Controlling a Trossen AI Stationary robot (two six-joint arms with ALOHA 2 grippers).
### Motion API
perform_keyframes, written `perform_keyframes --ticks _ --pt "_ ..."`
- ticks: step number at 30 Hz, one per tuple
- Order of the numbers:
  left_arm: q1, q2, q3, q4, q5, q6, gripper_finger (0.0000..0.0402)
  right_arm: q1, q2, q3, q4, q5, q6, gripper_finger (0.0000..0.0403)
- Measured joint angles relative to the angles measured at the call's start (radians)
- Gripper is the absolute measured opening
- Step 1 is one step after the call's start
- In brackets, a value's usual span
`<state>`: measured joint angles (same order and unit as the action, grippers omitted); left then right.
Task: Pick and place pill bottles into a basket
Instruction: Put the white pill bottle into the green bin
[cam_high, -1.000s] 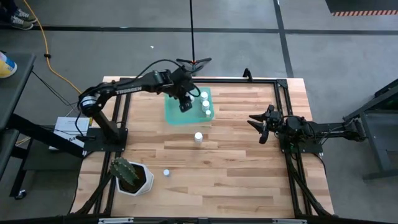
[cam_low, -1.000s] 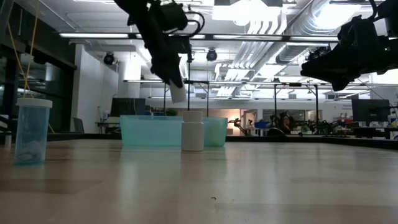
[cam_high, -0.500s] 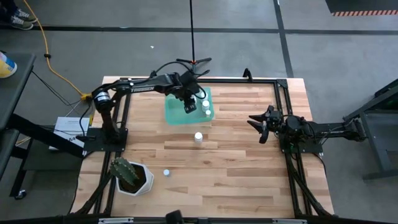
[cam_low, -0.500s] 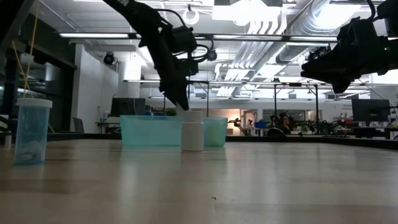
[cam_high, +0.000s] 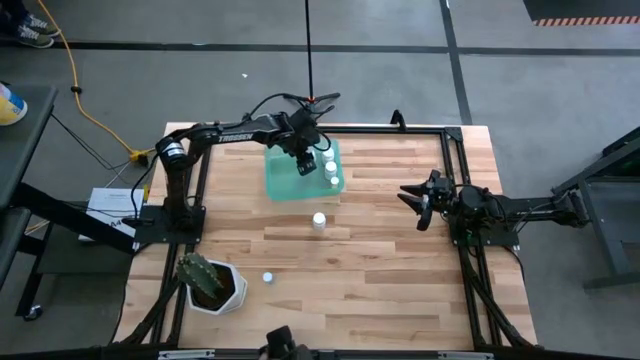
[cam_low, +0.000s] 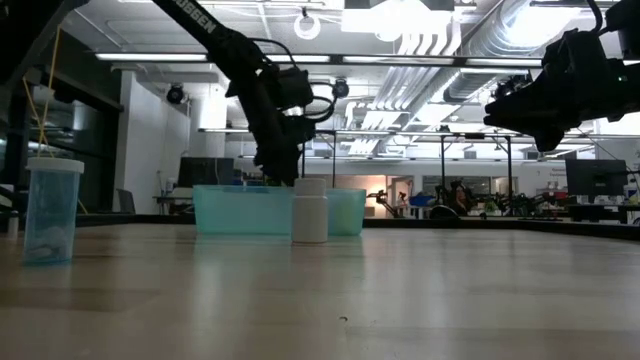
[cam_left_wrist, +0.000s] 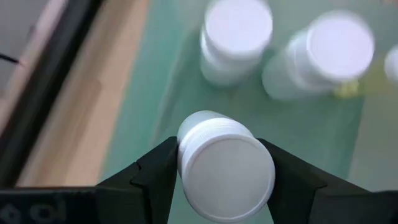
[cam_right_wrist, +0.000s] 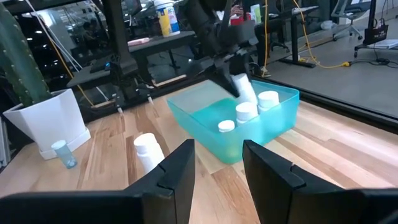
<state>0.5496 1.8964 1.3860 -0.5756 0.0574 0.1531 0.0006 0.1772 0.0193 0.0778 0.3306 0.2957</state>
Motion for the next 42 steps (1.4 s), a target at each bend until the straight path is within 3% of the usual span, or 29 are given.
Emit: perform_keyframes --ticks 11,23,30,42 --pt "0.000 0.016 -0.001 0.012 0.011 0.008 0.0231 0.000 0.000 0.000 -0.023 0.000 0.022 0.0126" --pt "0.000 0.016 -0.001 0.035 -0.016 0.009 0.0320 0.000 0.000 0.000 -0.025 0.000 0.022 0.0126" --pt "0.000 0.004 -0.001 0.012 -0.016 0.001 0.0347 0.000 0.000 0.000 -0.026 0.000 0.022 0.0126" --pt "-0.011 -0.002 0.196 -0.292 -0.020 -0.008 0.0349 0.000 0.000 0.000 -0.028 0.000 0.019 0.0126"
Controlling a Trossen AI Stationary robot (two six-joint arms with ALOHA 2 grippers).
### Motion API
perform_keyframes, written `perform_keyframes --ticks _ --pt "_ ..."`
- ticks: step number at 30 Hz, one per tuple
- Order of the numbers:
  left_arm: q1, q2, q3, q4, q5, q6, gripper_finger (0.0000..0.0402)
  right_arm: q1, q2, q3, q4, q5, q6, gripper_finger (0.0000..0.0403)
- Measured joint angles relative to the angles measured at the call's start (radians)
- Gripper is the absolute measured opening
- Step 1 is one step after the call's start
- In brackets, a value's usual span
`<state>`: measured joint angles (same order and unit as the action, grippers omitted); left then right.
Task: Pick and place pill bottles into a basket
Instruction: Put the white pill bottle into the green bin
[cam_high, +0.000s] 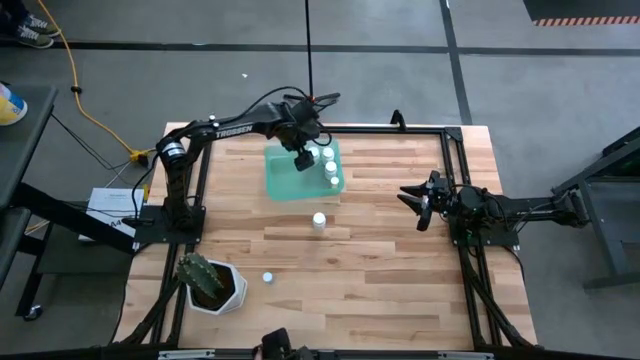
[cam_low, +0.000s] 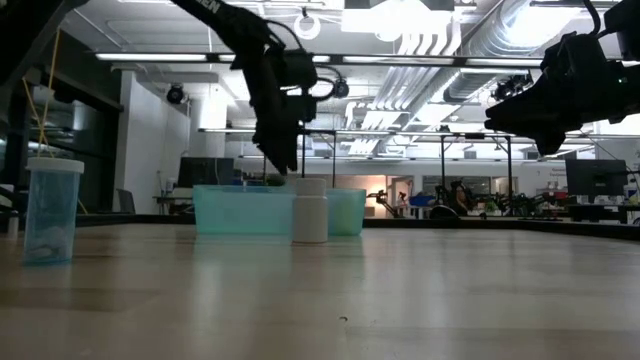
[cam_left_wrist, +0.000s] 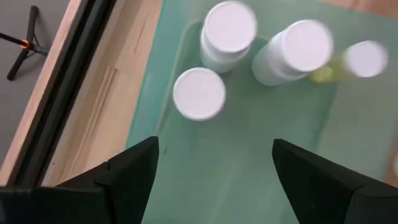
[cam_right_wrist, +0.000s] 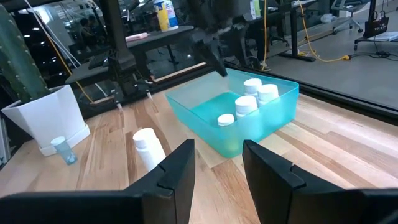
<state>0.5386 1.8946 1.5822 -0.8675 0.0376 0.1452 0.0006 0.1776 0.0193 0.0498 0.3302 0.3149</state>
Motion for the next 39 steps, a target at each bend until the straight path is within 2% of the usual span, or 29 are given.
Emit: perform_keyframes --ticks 8,17,28,39 --pt "-0.123 -0.001 0.156 -0.156 -0.002 0.009 0.0349 0.000 0.000 0.000 -0.001 -0.021 0.000 0.0126" --pt "-0.290 -0.002 0.262 -0.190 -0.026 0.008 0.0349 0.000 0.000 0.000 -0.003 -0.052 0.003 0.0126" --pt "-0.438 -0.002 0.278 -0.174 -0.023 0.008 0.0349 0.000 0.000 0.000 -0.002 -0.052 0.025 0.0126" --pt "-0.489 -0.002 0.278 -0.174 -0.023 0.004 0.0349 0.000 0.000 0.000 -0.002 -0.053 0.026 0.0126"
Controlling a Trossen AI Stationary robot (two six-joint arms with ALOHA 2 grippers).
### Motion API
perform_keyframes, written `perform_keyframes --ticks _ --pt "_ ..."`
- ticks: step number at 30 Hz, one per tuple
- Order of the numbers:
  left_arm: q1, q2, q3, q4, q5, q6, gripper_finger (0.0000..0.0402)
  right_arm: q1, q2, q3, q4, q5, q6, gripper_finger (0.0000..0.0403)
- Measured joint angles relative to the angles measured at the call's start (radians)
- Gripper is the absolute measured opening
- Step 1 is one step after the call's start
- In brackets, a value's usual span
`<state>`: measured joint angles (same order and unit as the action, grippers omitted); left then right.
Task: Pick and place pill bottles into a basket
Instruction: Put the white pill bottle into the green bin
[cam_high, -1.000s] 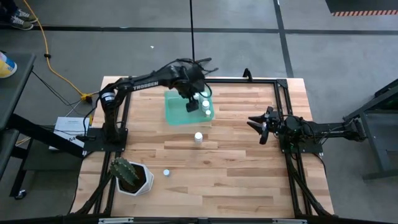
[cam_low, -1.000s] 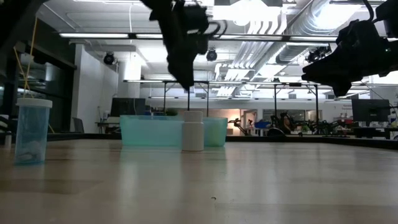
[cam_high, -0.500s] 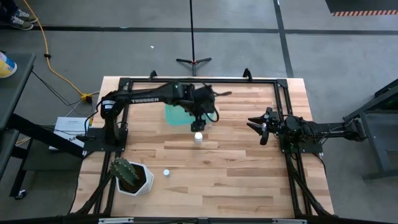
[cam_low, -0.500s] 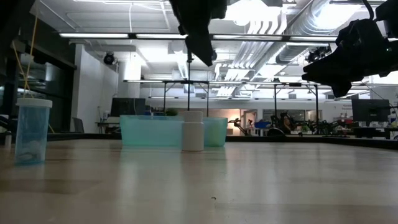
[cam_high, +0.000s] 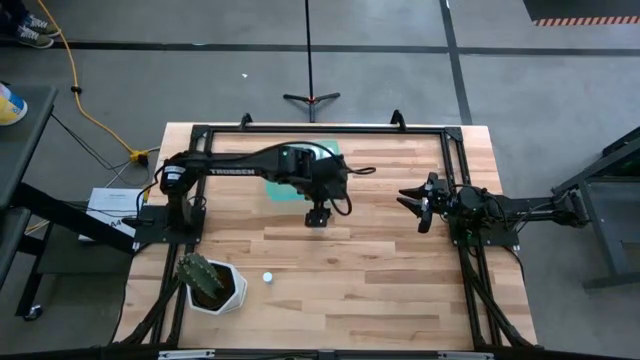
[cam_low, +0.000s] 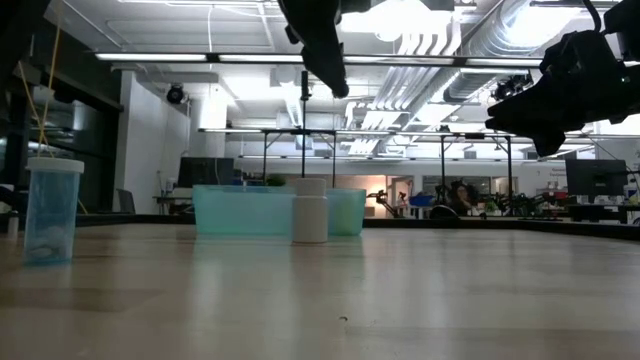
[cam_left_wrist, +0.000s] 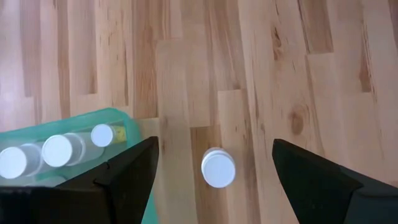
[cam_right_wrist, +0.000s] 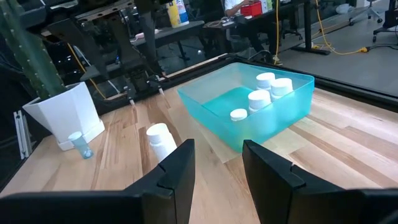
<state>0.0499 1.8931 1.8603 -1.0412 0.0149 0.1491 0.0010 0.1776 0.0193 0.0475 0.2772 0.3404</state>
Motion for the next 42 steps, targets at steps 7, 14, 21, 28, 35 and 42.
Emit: perform_keyframes --ticks 7,14,21,28,35,42 --pt "0.001 0.000 0.000 0.002 0.000 -0.003 0.0349 0.000 0.000 0.000 0.000 -0.007 0.000 0.0126" --pt "0.002 0.000 0.000 0.032 0.010 -0.003 0.0349 0.000 0.000 0.000 -0.001 -0.026 0.000 0.0126" --pt "0.002 0.000 0.000 0.052 0.023 -0.002 0.0349 0.000 0.000 0.000 0.000 -0.026 0.000 0.0126" --pt "0.002 0.000 0.000 0.052 0.023 -0.002 0.0349 0.000 0.000 0.000 0.000 -0.026 0.001 0.0126" --pt "0.001 0.000 0.000 0.053 0.055 -0.025 0.0349 0.000 0.000 0.000 0.000 -0.026 0.026 0.0126" --pt "0.001 0.000 0.000 0.053 0.056 -0.039 0.0349 0.000 0.000 0.000 0.000 -0.026 0.026 0.0126"
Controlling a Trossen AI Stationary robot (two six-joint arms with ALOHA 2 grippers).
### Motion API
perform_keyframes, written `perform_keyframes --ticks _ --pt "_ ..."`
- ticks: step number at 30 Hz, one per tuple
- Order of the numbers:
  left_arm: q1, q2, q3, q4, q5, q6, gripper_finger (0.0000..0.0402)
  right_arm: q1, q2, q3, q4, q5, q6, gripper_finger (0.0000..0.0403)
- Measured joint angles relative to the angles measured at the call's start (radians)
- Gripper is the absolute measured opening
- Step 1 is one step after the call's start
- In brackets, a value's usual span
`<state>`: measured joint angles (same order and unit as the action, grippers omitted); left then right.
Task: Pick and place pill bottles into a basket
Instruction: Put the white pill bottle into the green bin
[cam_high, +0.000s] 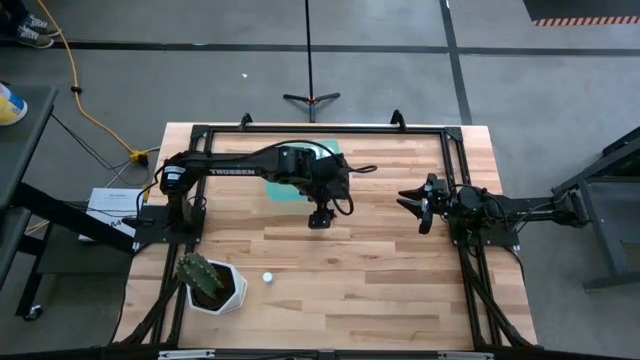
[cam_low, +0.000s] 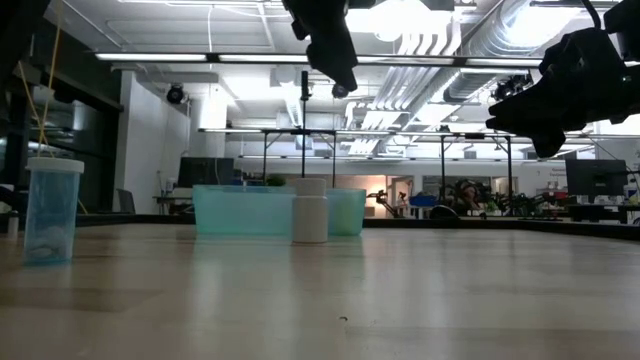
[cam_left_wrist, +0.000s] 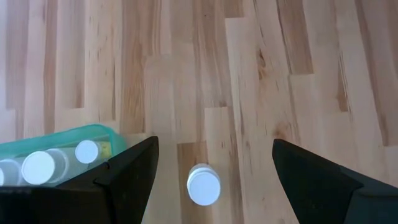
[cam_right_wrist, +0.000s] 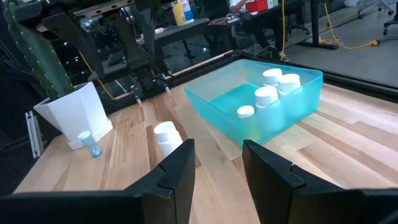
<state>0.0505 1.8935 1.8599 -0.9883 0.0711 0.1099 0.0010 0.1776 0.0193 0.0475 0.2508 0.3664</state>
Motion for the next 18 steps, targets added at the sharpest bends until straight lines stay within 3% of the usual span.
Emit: perform_keyframes --ticks 18 --pt "-0.027 0.000 0.000 0.012 0.005 -0.017 0.0349 0.000 0.000 0.000 0.000 -0.011 0.000 0.0126"
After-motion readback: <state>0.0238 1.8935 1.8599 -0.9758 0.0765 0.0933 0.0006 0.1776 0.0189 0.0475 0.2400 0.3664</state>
